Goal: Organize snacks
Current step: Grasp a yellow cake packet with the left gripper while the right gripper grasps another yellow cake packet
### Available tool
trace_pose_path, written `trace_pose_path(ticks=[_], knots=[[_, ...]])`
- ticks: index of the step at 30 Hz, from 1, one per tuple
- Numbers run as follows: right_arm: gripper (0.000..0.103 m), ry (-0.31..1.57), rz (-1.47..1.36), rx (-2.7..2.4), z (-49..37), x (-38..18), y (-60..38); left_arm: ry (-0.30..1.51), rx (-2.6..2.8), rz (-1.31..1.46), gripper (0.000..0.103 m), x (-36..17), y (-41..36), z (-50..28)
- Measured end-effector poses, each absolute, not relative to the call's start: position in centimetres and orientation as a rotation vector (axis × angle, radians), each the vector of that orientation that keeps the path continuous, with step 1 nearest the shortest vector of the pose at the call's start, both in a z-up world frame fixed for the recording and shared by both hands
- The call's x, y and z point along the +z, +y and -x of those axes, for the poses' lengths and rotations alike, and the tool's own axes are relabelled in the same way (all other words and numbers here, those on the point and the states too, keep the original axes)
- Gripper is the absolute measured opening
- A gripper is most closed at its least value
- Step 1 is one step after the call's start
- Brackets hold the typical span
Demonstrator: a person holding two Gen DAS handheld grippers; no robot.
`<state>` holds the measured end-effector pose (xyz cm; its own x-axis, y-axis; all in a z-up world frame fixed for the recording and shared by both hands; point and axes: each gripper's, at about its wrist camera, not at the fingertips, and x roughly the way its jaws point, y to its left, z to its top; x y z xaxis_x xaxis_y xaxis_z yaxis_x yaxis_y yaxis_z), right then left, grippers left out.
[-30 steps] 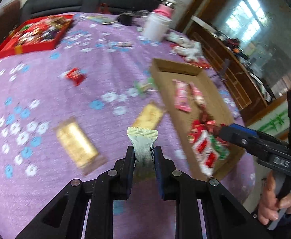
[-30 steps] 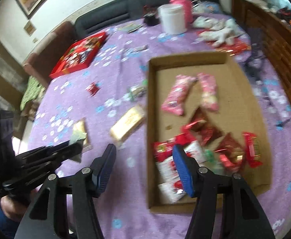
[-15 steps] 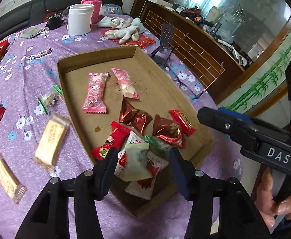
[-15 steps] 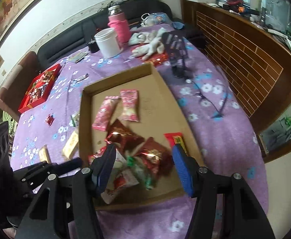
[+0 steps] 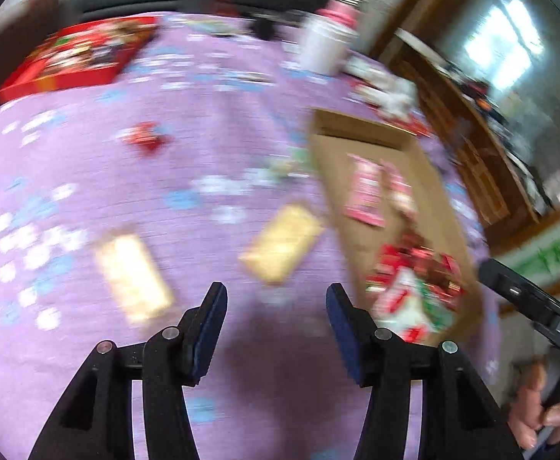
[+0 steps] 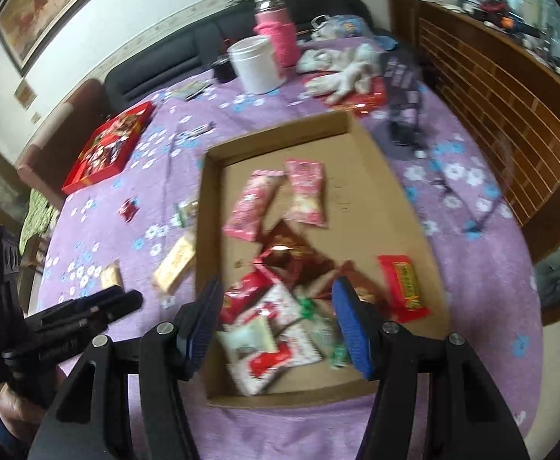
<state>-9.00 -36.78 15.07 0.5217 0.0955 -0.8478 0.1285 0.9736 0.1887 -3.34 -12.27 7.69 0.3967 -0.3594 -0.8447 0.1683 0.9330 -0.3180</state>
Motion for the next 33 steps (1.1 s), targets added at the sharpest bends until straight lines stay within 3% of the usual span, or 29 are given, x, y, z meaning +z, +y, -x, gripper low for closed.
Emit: trace_pose_path(ticks=[7,15,20,23,25,33], knots=[[0.058,1.058,-0.221,0.066,7.7,14.4,-33.9,1.189,-0.066,0.245,0.058,4.4,-6.6,2.3],[0.058,1.062,-0.218,0.078,7.7,14.5,-33.3,1.224,0.007,0.171,0.071,2.1,-7.2,0.7],[0.058,1.072,-0.250,0.105,7.6,14.7,-32.9,1.164,0.003,0.070,0.071,1.8,-7.8,-0.2],[0.058,1.094,-0.298,0.132,6.9,14.5,-32.4,1.113,-0.008,0.031,0.056,1.9,-7.3,-0.4],[0.058,1.113,-0.328,0.148,6.3,14.3,-31.7,1.097,-0.025,0.030,0.037,2.0,-6.4,-0.3],[0.058,1.215,-0.419,0.130,2.4,11.8,-27.4,1.088,-0.191,0.100,0.036,2.4,-2.4,1.0]])
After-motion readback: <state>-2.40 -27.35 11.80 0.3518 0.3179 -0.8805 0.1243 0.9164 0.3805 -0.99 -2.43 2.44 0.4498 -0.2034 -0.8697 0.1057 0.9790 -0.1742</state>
